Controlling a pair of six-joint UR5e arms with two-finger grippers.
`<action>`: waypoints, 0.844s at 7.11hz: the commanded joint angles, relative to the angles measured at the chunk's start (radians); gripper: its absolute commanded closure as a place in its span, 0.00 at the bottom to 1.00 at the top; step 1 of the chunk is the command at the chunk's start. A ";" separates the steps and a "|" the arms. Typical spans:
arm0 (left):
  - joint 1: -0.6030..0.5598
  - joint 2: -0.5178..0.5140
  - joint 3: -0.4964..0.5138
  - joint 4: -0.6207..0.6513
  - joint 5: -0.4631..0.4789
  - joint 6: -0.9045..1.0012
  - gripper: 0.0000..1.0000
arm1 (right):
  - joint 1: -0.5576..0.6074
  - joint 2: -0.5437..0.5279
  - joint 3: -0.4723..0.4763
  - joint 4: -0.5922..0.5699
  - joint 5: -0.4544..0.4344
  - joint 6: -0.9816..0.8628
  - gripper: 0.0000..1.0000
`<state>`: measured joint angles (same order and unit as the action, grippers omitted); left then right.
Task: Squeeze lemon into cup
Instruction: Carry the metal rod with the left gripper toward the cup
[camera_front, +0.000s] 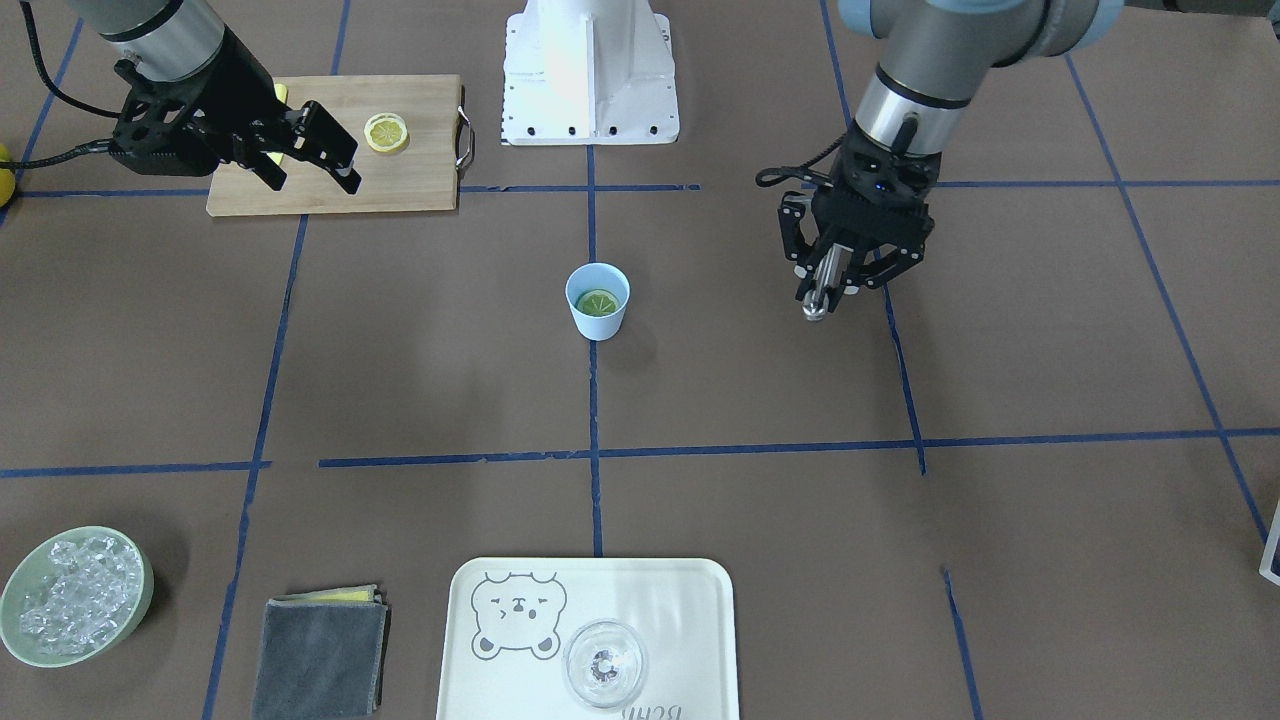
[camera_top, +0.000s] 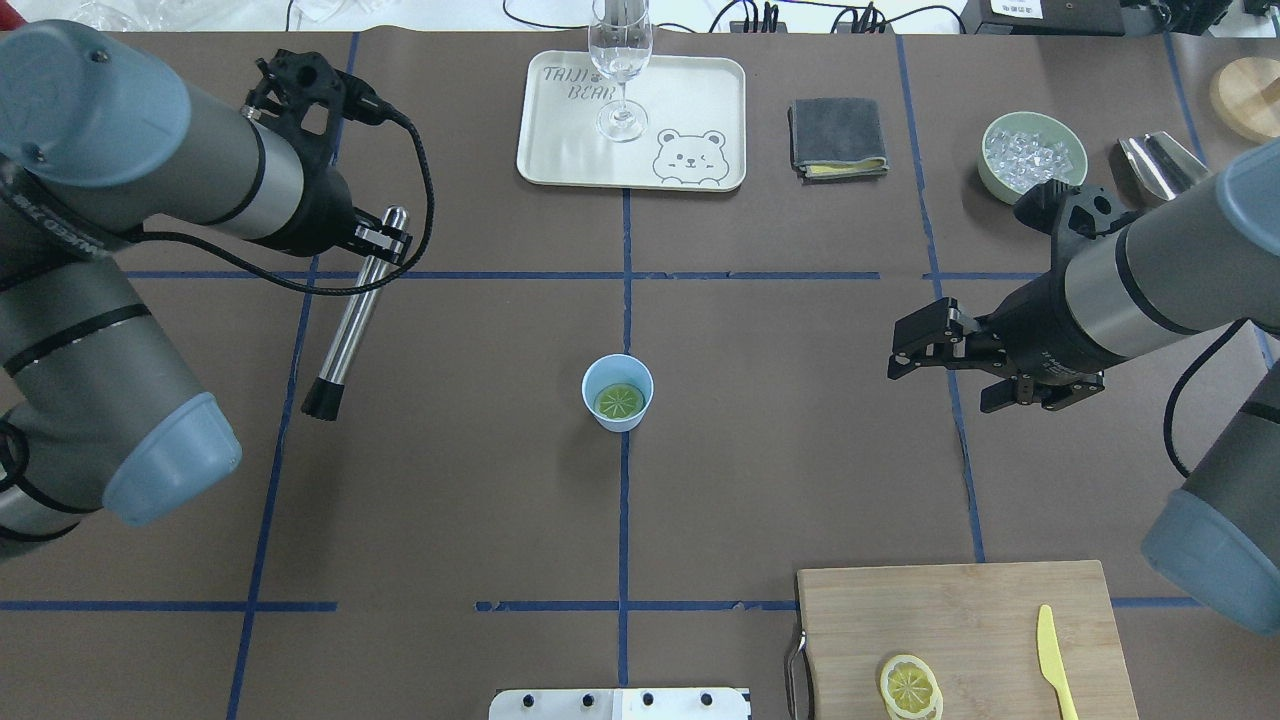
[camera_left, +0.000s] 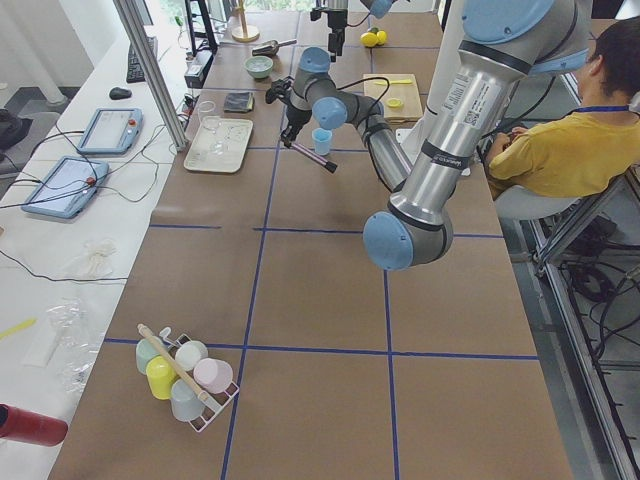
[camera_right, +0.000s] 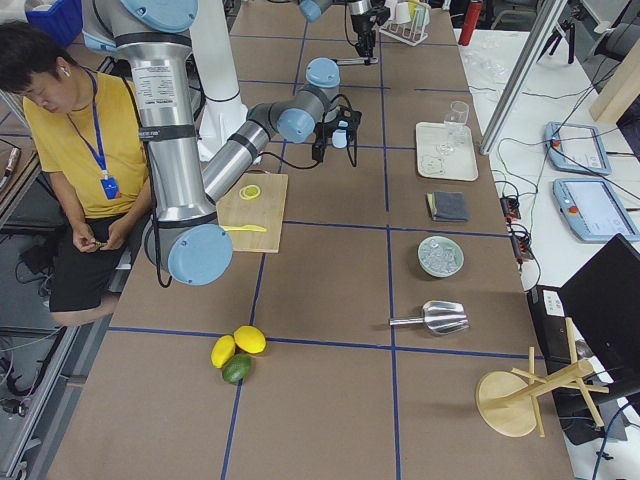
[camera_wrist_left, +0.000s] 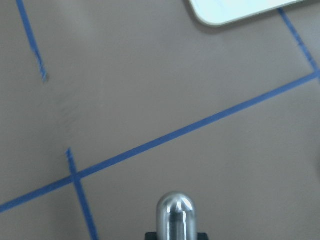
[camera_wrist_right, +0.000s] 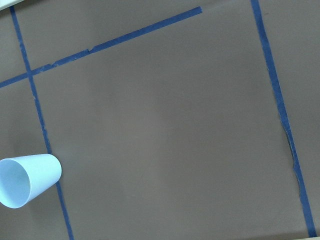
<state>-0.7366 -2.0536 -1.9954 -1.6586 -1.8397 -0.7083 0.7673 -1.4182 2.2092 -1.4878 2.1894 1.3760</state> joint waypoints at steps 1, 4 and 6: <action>0.063 -0.013 -0.017 -0.111 0.105 -0.252 1.00 | 0.000 -0.001 -0.003 0.000 0.001 0.000 0.00; 0.083 -0.023 -0.083 -0.116 0.237 -0.402 1.00 | 0.000 -0.002 -0.005 -0.002 0.001 0.000 0.00; 0.121 -0.029 -0.076 -0.182 0.256 -0.348 1.00 | 0.000 -0.001 -0.009 -0.002 0.001 0.000 0.00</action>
<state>-0.6437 -2.0780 -2.0741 -1.7934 -1.6022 -1.0841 0.7670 -1.4194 2.2022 -1.4895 2.1905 1.3760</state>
